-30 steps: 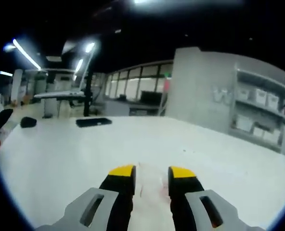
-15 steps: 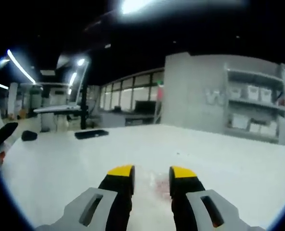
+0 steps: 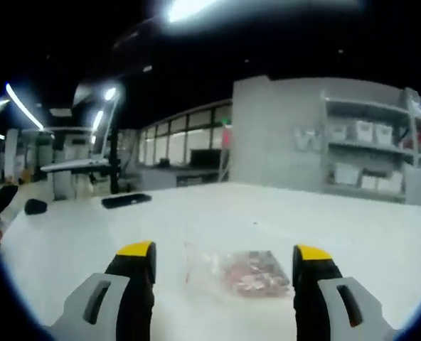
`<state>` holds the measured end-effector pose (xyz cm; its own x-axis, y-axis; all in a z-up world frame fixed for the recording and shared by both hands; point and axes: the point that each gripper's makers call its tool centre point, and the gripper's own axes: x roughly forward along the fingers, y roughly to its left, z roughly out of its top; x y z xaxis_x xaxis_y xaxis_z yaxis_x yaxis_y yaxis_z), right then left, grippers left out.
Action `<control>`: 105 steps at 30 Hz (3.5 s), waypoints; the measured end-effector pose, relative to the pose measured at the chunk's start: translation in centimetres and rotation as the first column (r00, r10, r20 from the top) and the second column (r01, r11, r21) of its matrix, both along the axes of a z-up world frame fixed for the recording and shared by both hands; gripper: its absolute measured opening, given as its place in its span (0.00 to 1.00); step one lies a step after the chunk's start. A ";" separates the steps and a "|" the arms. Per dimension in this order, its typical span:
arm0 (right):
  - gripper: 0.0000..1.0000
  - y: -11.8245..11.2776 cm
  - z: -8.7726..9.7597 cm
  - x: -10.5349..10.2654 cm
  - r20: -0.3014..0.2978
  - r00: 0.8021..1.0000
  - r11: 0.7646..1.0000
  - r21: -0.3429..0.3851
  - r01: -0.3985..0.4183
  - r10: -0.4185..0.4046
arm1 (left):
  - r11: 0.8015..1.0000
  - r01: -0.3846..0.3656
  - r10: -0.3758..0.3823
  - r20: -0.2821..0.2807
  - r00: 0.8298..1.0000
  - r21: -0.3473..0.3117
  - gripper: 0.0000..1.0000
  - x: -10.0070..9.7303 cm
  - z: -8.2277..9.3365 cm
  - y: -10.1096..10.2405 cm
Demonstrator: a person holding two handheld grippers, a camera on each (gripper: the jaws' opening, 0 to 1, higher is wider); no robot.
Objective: Open the resealable bag by pulling the two sides of the seal apart until the entire bag opening is separated and visibly accessible.
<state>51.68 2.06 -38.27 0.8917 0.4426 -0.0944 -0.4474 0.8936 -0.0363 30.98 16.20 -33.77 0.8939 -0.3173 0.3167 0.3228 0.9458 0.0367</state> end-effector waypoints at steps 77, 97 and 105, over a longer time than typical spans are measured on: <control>0.97 -3.1 2.5 -3.2 0.087 0.996 0.997 0.079 0.027 -0.034 | 1.000 -0.005 0.005 -0.003 1.000 -0.019 0.99 0.1 0.2 0.4; 0.96 -4.3 3.6 -4.5 0.107 0.993 0.994 0.101 0.033 -0.043 | 1.000 0.000 0.000 -0.006 1.000 -0.016 0.99 0.0 0.1 0.2; 0.95 -4.5 3.5 -5.1 0.105 0.994 0.993 0.111 0.030 -0.041 | 1.000 0.001 -0.001 -0.005 1.000 -0.017 0.99 0.0 0.1 0.3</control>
